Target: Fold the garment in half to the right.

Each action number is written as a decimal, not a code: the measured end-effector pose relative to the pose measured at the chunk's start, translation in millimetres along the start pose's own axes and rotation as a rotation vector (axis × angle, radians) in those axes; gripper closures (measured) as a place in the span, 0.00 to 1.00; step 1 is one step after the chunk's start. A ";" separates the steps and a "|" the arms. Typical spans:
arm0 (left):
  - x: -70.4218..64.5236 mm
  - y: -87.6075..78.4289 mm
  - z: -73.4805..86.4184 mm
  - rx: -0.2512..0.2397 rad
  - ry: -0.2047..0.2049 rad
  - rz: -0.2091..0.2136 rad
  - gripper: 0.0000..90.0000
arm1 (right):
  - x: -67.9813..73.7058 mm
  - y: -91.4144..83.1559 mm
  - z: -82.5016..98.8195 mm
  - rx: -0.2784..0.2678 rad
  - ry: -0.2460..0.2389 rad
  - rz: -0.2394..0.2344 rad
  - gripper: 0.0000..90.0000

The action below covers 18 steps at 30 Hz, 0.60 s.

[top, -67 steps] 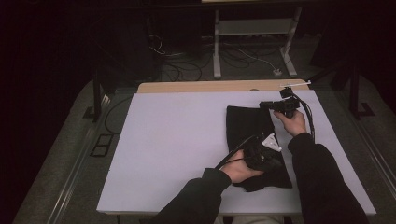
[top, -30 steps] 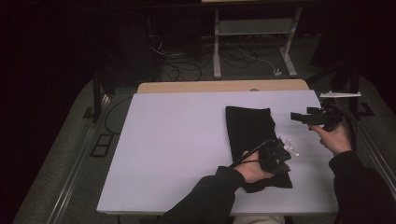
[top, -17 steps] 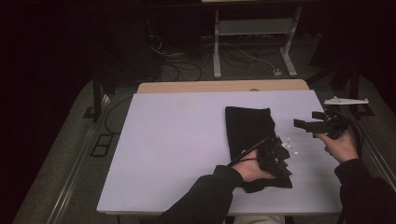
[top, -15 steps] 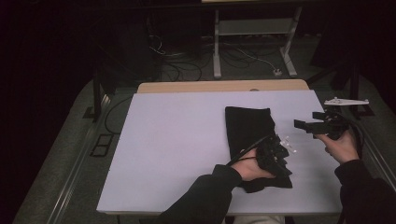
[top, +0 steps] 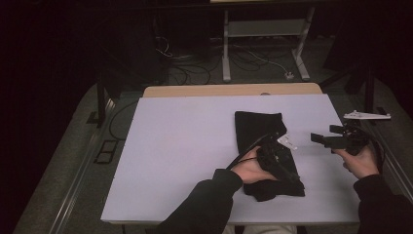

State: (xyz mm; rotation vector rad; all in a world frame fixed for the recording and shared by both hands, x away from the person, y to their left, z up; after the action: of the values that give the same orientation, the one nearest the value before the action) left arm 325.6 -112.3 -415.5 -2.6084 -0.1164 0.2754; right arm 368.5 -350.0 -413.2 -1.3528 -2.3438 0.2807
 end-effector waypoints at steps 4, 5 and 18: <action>2.5 -7.5 2.0 -0.023 -0.009 -0.003 0.15 | 0.6 -6.2 2.1 -0.004 0.002 -0.003 0.00; 3.6 -10.7 2.8 -0.028 -0.011 -0.002 0.14 | 0.9 -7.5 2.4 -0.007 0.002 -0.004 0.00; 15.8 -43.9 12.9 -0.074 -0.033 -0.086 0.00 | 5.1 -25.6 13.5 -0.024 -0.001 -0.011 0.00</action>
State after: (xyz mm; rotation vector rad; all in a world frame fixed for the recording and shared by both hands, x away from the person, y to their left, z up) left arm 336.8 -65.9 -407.2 -2.6645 -0.2548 0.2885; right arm 340.3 -358.1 -414.5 -1.3513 -2.3616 0.2501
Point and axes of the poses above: each handheld gripper's, and its own axes: y roughly forward along the jaws, z roughly out of its underside, x roughly to its left, the point moved 3 cm from there along y, roughly forward along the jaws, and after that the axes turned 13 degrees about -x, right-handed, at the moved point
